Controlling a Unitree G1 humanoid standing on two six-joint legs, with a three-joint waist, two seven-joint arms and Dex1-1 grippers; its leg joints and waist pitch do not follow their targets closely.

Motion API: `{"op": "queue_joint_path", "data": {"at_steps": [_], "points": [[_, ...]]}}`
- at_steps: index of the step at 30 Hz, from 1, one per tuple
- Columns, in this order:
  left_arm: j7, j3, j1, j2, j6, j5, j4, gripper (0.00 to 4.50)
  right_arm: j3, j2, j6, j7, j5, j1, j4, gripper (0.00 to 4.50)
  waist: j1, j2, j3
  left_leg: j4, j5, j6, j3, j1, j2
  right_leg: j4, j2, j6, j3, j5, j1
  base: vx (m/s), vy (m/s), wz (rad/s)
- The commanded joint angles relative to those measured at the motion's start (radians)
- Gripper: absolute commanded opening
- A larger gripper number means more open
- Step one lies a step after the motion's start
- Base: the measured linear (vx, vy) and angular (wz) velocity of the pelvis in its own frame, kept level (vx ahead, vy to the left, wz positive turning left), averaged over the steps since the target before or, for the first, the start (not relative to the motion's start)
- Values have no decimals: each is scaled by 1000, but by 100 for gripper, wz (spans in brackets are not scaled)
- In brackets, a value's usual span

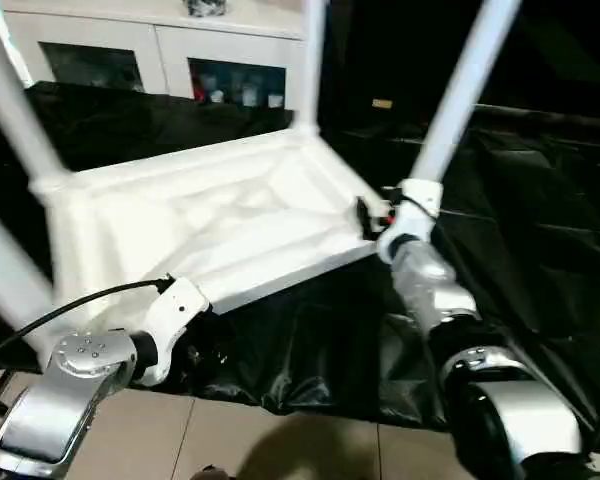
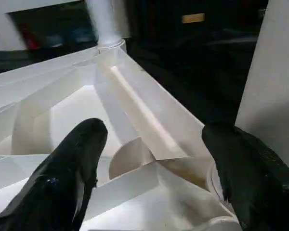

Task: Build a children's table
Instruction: Rotate leg to tighten, then rotate table base

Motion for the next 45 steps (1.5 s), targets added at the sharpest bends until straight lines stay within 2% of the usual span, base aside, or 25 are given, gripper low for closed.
{"op": "queue_joint_path", "data": {"at_steps": [1, 3, 6, 11, 12, 13, 14, 15, 16, 17, 19, 22, 23, 24, 26, 28, 31, 33, 34, 35, 36, 41, 43, 44, 45], "points": [[23, 15, -20, -10, -36, 11, 23, 313, -45, -55, -36, -32, 12, -22, 19, 377, -13, 32, -64, -67, -352, -49, 3, 21, 7, -80, -47, -150, 36, -238, 28, 0, 0, 0], [33, 14, -24, -18, -60, 15, 40, 313, -59, -85, -44, -35, 12, -22, 32, 377, -9, 29, -66, -64, -347, -45, 5, 21, 6, -77, -49, -156, 37, -229, 30, 0, 0, 0], [50, 14, -29, -31, -94, 22, 66, 313, -69, -118, -55, -38, 10, -21, 44, 377, -9, 33, -68, -62, -303, -36, 4, 13, 5, -71, -48, -166, 35, -178, 37, 0, 0, 0], [72, 36, -21, -77, -233, 5, 114, 313, -69, -164, -71, -4, 0, -4, 44, 377, -9, 32, -68, -58, -288, -25, 6, 10, 3, -74, -48, -172, 34, -167, 42, 0, 0, 0], [83, 55, -11, -97, -269, -9, 116, 313, -58, -164, -68, 52, 1, 8, 22, 377, -8, 42, -69, -58, -292, -20, 4, 8, 3, -72, -49, -177, 34, -170, 43, 0, 0, 0], [93, 71, 3, -115, -310, -21, 115, 313, -44, -163, -66, 112, 1, 25, -7, 377, -11, 44, -66, -58, -298, -16, 4, 5, 3, -76, -49, -176, 34, -173, 44, 0, 0, 0], [112, 96, 23, -139, -354, -36, 103, 313, -18, -160, -59, 193, 2, 57, -65, 377, -13, 39, -67, -57, -301, -9, 4, 4, 4, -77, -49, -177, 33, -172, 48, 0, 0, 0], [133, 117, 41, -160, -389, -47, 91, 313, 7, -158, -53, 254, 2, 88, -117, 377, -12, 42, -66, -59, -299, -5, 3, 3, 6, -79, -51, -176, 34, -172, 48, 0, 0, 0], [152, 133, 56, -179, -414, -55, 74, 313, 27, -156, -44, 293, 4, 120, -170, 377, -15, 36, -67, -60, -288, 2, 3, 0, 8, -79, -50, -177, 34, -163, 51, 0, 0, 0], [178, 157, 83, -212, -441, -73, 39, 313, 61, -156, -28, 336, 5, 174, -258, 377, -16, 41, -66, -61, -289, 6, 2, 1, 6, -79, -48, -178, 33, -167, 50, 0, 0, 0], [234, 177, 129, -253, -483, -74, -9, 313, 103, -161, 1, 362, 10, 260, -385, 377, -22, 40, -63, -64, -316, 14, 1, 1, 12, -88, -48, -172, 33, -207, 49, 0, 0, 0], [296, 189, 196, -293, -562, -49, -55, 313, 127, -163, 33, 358, 33, 358, -513, 377, -27, 39, -60, -66, -345, 21, 0, 4, 11, -96, -46, -152, 32, -292, 42, 0, 0, 0], [321, 198, 219, -312, -594, -41, -65, 313, 136, -161, 47, 359, 40, 400, -568, 377, -27, 42, -58, -68, -353, 20, -1, 3, 10, -99, -45, -143, 31, -316, 41, 0, 0, 0], [351, 209, 242, -334, -622, -29, -78, 313, 146, -158, 63, 361, 50, 442, -623, 377, -29, 40, -53, -69, -379, 17, -1, 4, 11, -108, -44, -112, 32, -373, 36, 0, 0, 0], [409, 236, 293, -382, -689, -9, -102, 313, 163, -145, 106, 367, 59, 531, -746, 377, -29, 41, -50, -71, -413, 12, -2, 6, 12, -119, -46, -75, 33, -445, 30, 0, 0, 0], [443, 255, 325, -412, -734, 1, -115, 313, 175, -135, 136, 366, 63, 585, -823, 377, -28, 42, -51, -73, -416, 14, -5, 4, 11, -125, -46, -49, 33, -472, 30, 0, 0, 0], [486, 278, 354, -456, -774, 2, -124, 313, 189, -127, 175, 345, 54, 646, -919, 377, -30, 41, -50, -75, -433, 10, -8, 4, 10, -128, -44, -31, 31, -491, 25, 0, 0, 0], [504, 288, 372, -475, -800, -1, -129, 313, 196, -122, 195, 331, 54, 675, -962, 377, -32, 43, -49, -77, -449, 5, -10, 4, 10, -130, -44, -20, 30, -510, 22, 0, 0, 0], [529, 295, 397, -496, -842, 2, -135, 313, 202, -116, 230, 310, 64, 710, -1020, 377, -32, 47, -48, -77, -459, 3, -12, 7, 9, -134, -43, -13, 31, -520, 18, 0, 0, 0], [539, 299, 409, -504, -856, 0, -137, 313, 203, -113, 245, 300, 65, 723, -1042, 377, -31, 52, -47, -77, -461, 2, -13, 6, 9, -135, -42, -9, 32, -514, 19, 0, 0, 0], [549, 303, 414, -511, -865, 3, -138, 313, 202, -111, 254, 292, 64, 730, -1053, 377, -33, 47, -49, -79, -470, -1, -13, 6, 10, -134, -43, -6, 32, -503, 18, 0, 0, 0], [558, 331, 413, -517, -867, -24, -98, 313, 199, -108, 292, 271, 45, 741, -1068, 377, -33, 48, -48, -76, -475, -2, -13, 8, 6, -137, -43, 5, 32, -516, 14, 0, 0, 0], [546, 333, 399, -501, -859, -25, -75, 313, 199, -109, 311, 266, 43, 740, -1074, 377, -31, 46, -49, -75, -465, -1, -12, 7, 4, -136, -43, 11, 33, -517, 15, 0, 0, 0], [522, 322, 342, -477, -824, -33, -12, 313, 197, -114, 335, 250, 26, 722, -1047, 377, -32, 40, -49, -76, -461, -1, -12, 6, 6, -136, -43, 12, 33, -513, 15, 0, 0, 0], [508, 313, 320, -462, -806, -35, 16, 313, 198, -118, 356, 239, 17, 712, -1036, 377, -27, 44, -52, -74, -454, -5, -12, 13, 3, -133, -41, 11, 34, -510, 10, 0, 0, 0]]}}
